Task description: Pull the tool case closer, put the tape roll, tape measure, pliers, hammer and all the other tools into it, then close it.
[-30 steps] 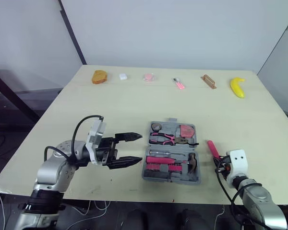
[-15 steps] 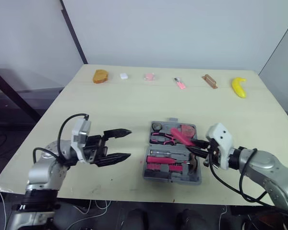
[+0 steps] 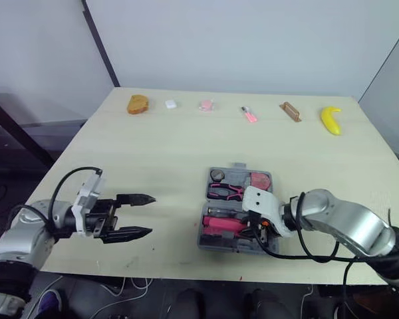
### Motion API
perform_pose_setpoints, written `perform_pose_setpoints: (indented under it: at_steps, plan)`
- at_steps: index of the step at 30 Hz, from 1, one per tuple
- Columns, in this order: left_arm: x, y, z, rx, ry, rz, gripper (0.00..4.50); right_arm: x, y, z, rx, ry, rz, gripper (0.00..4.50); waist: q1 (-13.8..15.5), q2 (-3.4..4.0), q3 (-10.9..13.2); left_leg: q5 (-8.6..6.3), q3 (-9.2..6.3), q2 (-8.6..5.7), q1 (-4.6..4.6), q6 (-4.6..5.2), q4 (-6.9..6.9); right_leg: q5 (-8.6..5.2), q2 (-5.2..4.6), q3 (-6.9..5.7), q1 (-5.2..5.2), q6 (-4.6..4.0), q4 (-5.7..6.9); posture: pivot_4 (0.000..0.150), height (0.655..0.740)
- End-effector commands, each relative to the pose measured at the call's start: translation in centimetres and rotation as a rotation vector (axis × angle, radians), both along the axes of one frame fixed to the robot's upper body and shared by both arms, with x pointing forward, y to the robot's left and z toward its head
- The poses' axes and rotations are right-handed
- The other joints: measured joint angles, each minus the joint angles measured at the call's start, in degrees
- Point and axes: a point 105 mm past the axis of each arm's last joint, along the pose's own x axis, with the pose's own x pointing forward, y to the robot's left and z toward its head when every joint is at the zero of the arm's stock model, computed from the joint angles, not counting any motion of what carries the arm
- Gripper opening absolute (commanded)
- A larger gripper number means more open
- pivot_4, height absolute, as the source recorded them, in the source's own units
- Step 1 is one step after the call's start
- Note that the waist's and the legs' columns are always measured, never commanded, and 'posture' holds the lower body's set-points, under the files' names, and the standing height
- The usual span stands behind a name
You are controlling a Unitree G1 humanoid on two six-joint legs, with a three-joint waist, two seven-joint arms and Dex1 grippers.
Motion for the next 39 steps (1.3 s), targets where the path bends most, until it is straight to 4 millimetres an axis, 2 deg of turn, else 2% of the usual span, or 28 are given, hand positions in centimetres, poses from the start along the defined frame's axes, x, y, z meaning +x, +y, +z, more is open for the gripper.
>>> perform_pose_setpoints:
  at_steps: [1, 13, 20, 39]
  plan:
    - [-0.6, -0.2, 0.8, -0.013, -0.025, -0.080, 4.50, -0.3, 0.9, -0.3, -0.019, -0.001, 0.050, 0.45, 0.02, 0.00, 0.00, 0.00, 0.00, 0.00, 0.00, 0.00, -0.01, 0.00, 0.02, -0.01, 0.00, 0.00, 0.00, 0.150, 0.7400]
    - [-1.3, -0.5, 1.0, -0.016, 0.002, -0.113, 4.50, -0.8, 2.3, -2.9, -0.054, 0.064, 0.048, 0.45, 0.02, -0.02, 0.02, 0.00, 0.15, 0.01, -0.10, -0.01, -0.01, 0.06, 0.03, -0.03, -0.12, 0.11, 0.03, 0.150, 0.7400]
    - [-1.2, -0.7, 1.2, -0.017, 0.002, -0.119, 4.50, -0.4, 2.9, -4.1, -0.090, 0.077, 0.024, 0.45, 0.00, -0.02, 0.02, 0.00, 0.32, 0.01, -0.10, -0.01, -0.01, 0.06, 0.04, -0.04, -0.12, 0.11, 0.03, 0.150, 0.7400]
    - [-1.4, -0.9, 0.6, -0.025, 0.010, -0.122, 4.50, 0.0, 3.8, -4.8, -0.121, 0.121, 0.000, 0.45, -1.19, -0.06, -0.01, 0.01, 0.30, 0.10, -0.05, -0.01, -0.01, 0.05, 0.14, -0.08, -0.12, 0.08, 0.13, 0.150, 0.7400]
